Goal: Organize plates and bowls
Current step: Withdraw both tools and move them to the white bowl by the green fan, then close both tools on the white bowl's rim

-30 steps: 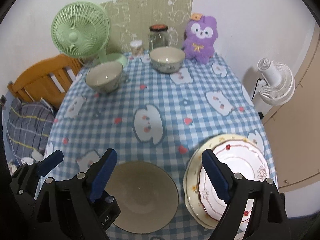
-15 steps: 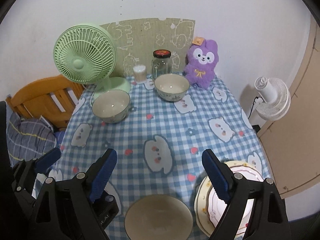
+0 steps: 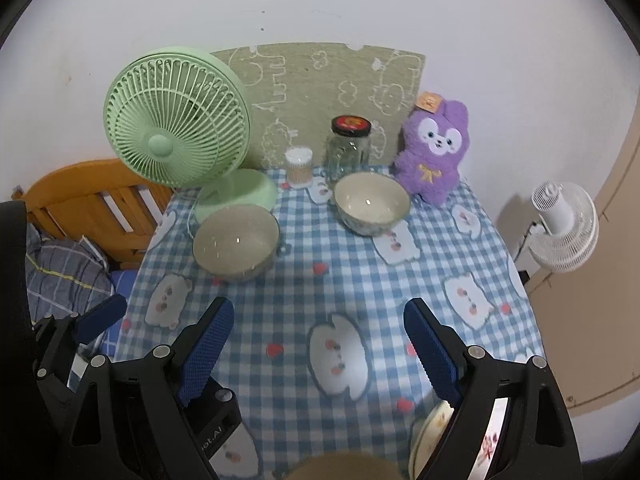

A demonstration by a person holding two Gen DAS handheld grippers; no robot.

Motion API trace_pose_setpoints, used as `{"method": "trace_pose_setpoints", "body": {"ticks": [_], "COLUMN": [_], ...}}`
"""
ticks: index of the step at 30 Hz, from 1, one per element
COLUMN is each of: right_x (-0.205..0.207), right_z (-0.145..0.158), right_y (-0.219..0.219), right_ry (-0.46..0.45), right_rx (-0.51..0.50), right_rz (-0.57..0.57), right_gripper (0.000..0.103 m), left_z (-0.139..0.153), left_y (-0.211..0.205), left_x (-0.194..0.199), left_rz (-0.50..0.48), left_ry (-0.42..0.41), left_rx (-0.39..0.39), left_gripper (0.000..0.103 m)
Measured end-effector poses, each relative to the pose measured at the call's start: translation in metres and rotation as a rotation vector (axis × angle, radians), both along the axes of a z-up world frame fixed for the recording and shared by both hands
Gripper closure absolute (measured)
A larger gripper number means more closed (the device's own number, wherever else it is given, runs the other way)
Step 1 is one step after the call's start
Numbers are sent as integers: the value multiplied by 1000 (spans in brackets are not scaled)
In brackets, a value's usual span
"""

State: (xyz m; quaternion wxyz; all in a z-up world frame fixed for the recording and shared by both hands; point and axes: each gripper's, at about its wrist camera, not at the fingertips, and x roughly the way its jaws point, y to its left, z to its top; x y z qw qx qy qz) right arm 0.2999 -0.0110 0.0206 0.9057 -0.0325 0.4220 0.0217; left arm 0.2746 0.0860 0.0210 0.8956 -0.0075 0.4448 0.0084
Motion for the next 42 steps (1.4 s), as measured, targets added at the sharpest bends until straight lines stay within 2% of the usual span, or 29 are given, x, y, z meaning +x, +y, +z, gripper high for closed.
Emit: {"method": "trace_pose_setpoints", "body": {"ticks": [7,10,16,22,26,29,31,36,42], "right_x": [49,70,108,141,155,162,166,173,182], "right_z": [-10,-18,-37,-58,-78,-91,-98,-109,-121], "right_y": [14,19,24,38,47,51,52,53,54], "right_ry": [-15,-8,22,38,76,99,111,131,155], "right_rx": [-45,-45,13,-13,-13,1,3,17,33], "right_rz": [64,79,82,108,142,143,134,128,122], "right_gripper": [14,15,25,28,40,43,45,58,66], "left_z": [-9,-16,-30,-53,-71,-84,-91,-101,-112], "left_y": [11,19,32,46,52,57,59,56,58], "left_x": [43,62,96,123,135,141,145,154,162], "left_rz": [40,68,97,142,155,165,168,159,158], "left_ry": [8,14,3,14,34,52,60,72,94], "left_rx": [31,56,88,68,67,52,44,43,46], "left_gripper": [23,28,29,33,42,53,53,58,67]}}
